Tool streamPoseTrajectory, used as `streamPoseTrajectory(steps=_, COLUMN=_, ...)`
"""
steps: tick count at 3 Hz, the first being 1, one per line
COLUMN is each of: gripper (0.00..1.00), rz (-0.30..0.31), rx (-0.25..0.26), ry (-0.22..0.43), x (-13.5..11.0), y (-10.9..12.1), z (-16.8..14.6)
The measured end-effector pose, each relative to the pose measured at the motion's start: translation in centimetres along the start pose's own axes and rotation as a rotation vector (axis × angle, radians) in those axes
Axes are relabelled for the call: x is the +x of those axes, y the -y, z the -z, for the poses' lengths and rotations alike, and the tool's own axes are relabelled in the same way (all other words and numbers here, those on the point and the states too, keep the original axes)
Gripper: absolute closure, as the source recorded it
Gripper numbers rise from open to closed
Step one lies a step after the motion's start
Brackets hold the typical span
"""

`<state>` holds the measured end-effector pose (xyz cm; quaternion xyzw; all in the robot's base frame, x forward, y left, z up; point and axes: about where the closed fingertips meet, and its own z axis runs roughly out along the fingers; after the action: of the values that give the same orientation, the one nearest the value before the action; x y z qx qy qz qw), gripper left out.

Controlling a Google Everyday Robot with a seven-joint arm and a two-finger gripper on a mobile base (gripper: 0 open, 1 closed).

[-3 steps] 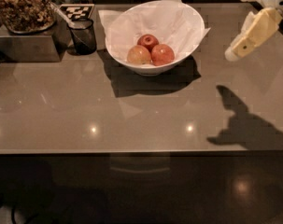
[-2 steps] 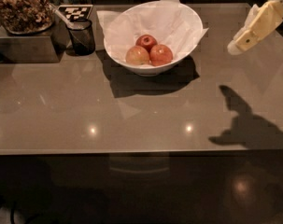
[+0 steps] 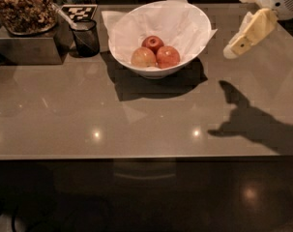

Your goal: Pick apple from white bowl

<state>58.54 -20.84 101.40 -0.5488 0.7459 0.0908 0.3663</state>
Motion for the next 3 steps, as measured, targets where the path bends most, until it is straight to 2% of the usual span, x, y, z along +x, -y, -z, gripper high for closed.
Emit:
streamPoseTrajectory(steps=1, gripper=0.00, rz=0.047, rx=-0.042, ry=0.001, x=-2.02, y=1.69, z=-3.17)
streamPoseTrajectory(steps=3, gripper=0.42, rz=0.057, rx=-0.042, ry=0.009, x=-2.71, y=1.88, z=-3.47)
